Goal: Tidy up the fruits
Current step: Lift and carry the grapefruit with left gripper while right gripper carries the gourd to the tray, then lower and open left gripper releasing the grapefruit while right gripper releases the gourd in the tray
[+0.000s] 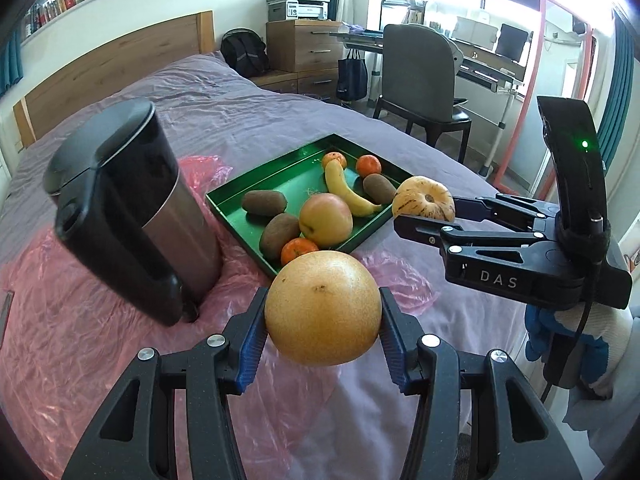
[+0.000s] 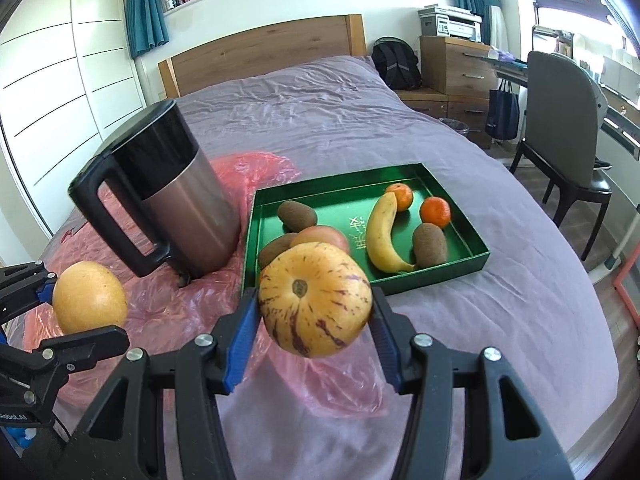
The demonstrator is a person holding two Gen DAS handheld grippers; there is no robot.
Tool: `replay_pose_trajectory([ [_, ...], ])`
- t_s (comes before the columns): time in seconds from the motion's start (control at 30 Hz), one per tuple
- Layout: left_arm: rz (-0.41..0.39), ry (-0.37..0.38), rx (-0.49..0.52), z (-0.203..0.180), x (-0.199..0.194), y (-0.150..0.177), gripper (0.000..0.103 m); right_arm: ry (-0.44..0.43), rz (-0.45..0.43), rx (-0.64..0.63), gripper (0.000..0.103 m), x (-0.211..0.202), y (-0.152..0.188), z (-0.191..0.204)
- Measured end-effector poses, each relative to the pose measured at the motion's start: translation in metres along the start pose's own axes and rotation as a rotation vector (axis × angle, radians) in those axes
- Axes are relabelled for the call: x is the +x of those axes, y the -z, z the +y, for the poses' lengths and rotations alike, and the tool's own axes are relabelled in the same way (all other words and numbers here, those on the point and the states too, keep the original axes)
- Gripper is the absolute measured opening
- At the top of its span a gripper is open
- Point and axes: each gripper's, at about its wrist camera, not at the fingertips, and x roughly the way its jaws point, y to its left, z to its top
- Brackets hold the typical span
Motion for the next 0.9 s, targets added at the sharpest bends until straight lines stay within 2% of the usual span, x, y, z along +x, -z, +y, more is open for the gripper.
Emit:
replay_pose_trajectory([
  [0.5, 0.022, -0.080, -0.034, 0.016, 0.138, -0.082, 0.046, 0.092, 0.003, 0.010, 0.074, 0.116, -0.063, -0.077],
  [0.73, 0.061, -0.096, -0.060, 0.026, 0.185, -0.091, 0.046, 0.094, 0.011, -0.009, 0.074, 0.152, -0.064, -0.092],
  [0.9, 0.076, -0.094, -0.068, 0.027, 0.204, -0.092, 0.046, 0.110, 0.017, -0.015, 0.074, 0.167, -0.058, -0.097],
])
